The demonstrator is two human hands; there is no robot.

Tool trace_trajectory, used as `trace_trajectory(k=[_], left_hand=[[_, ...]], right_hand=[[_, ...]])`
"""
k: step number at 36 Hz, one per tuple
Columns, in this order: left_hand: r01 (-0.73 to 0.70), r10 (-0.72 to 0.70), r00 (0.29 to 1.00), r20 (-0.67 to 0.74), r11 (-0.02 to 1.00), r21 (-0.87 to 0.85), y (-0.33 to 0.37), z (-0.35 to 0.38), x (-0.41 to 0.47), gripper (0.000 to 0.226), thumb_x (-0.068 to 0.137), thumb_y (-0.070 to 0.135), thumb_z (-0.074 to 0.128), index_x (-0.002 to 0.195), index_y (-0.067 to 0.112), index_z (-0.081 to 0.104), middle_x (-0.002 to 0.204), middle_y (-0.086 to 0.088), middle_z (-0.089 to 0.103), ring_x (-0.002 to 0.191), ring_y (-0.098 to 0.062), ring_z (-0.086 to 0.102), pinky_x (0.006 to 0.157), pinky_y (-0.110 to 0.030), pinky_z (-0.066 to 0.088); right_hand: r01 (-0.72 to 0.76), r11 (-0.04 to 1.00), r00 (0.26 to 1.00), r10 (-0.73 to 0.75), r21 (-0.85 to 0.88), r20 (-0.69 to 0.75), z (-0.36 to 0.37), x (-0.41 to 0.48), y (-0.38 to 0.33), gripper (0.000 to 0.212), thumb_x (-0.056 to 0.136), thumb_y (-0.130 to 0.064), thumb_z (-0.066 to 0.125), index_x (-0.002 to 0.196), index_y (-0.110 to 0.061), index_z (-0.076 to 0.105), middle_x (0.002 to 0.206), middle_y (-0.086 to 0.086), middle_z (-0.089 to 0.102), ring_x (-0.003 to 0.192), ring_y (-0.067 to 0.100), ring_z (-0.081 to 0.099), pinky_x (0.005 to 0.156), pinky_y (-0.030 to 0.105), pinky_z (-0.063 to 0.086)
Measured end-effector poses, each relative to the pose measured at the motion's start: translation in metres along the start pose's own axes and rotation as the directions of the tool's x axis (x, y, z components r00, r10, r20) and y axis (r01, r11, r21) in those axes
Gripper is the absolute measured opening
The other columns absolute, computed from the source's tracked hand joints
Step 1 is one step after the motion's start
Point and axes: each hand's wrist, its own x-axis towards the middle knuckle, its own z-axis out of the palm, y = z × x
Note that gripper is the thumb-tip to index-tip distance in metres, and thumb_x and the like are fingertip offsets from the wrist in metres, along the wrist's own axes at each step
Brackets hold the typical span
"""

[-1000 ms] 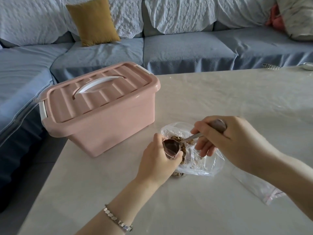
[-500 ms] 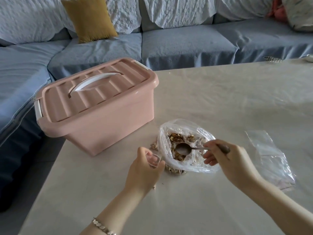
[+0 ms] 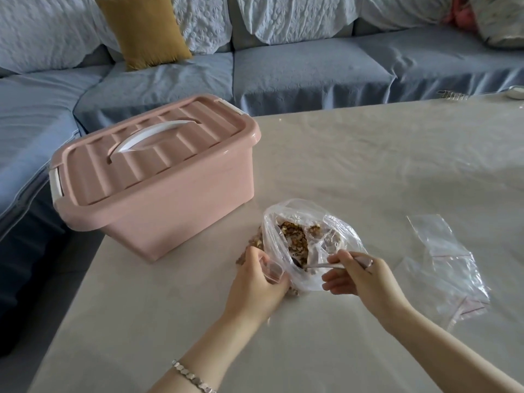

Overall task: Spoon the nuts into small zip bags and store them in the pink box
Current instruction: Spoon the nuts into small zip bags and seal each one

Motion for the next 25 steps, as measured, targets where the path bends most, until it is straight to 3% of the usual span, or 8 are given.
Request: trace_trajectory(k=[6, 12, 17, 21, 25], left_hand=[[-0.016, 0.016, 1.0, -0.024, 1.0, -0.021, -0.008, -0.006, -0.002, 0.031, 0.077, 0.028, 0.069, 0.086, 0.026, 0.039, 0.081, 0.014, 0.06, 0.066, 0.003, 0.058, 0.053, -0.008, 0.041], [-0.053, 0.049, 0.994, -0.102, 0.998, -0.03, -0.006, -0.022, -0.005, 0.03, 0.077, 0.026, 0.069, 0.088, 0.025, 0.042, 0.082, 0.015, 0.062, 0.069, 0.004, 0.059, 0.06, -0.011, 0.042], [-0.127, 0.118, 0.975, -0.188, 0.991, -0.037, 0.006, -0.032, -0.005, 0.031, 0.076, 0.023, 0.07, 0.082, 0.026, 0.04, 0.079, 0.015, 0.062, 0.069, 0.005, 0.059, 0.063, -0.015, 0.045], [-0.118, 0.109, 0.983, -0.15, 0.992, -0.053, 0.015, -0.033, -0.003, 0.03, 0.077, 0.026, 0.068, 0.087, 0.025, 0.04, 0.081, 0.014, 0.061, 0.07, 0.002, 0.059, 0.071, -0.03, 0.051], [-0.107, 0.105, 0.991, -0.086, 0.994, -0.017, 0.023, -0.027, -0.002, 0.031, 0.078, 0.029, 0.065, 0.093, 0.021, 0.04, 0.085, 0.008, 0.061, 0.08, -0.01, 0.061, 0.078, -0.03, 0.049]], right_hand=[[-0.058, 0.985, 0.996, 0.068, 0.161, -0.058, -0.004, -0.004, 0.0, 0.029, 0.097, -0.016, 0.045, 0.087, 0.005, 0.062, 0.06, 0.016, 0.066, 0.048, 0.02, 0.066, 0.046, 0.022, 0.054], [-0.047, 0.974, 0.994, 0.066, 0.22, -0.082, -0.021, -0.007, -0.007, 0.029, 0.097, -0.019, 0.046, 0.086, 0.002, 0.062, 0.059, 0.014, 0.068, 0.05, 0.02, 0.066, 0.046, 0.02, 0.053], [0.051, 0.98, 0.993, -0.029, 0.19, -0.119, -0.034, -0.011, -0.025, 0.029, 0.097, -0.019, 0.045, 0.086, 0.001, 0.062, 0.056, 0.012, 0.067, 0.048, 0.019, 0.065, 0.044, 0.019, 0.051], [0.11, 0.967, 0.992, -0.091, 0.229, -0.093, -0.041, -0.016, -0.047, 0.03, 0.097, -0.021, 0.042, 0.084, -0.001, 0.061, 0.054, 0.01, 0.066, 0.046, 0.016, 0.064, 0.043, 0.017, 0.05], [0.163, 0.955, 0.986, -0.155, 0.249, -0.054, -0.04, -0.022, -0.069, 0.03, 0.096, -0.023, 0.043, 0.085, -0.002, 0.062, 0.055, 0.011, 0.067, 0.046, 0.016, 0.064, 0.043, 0.017, 0.05]])
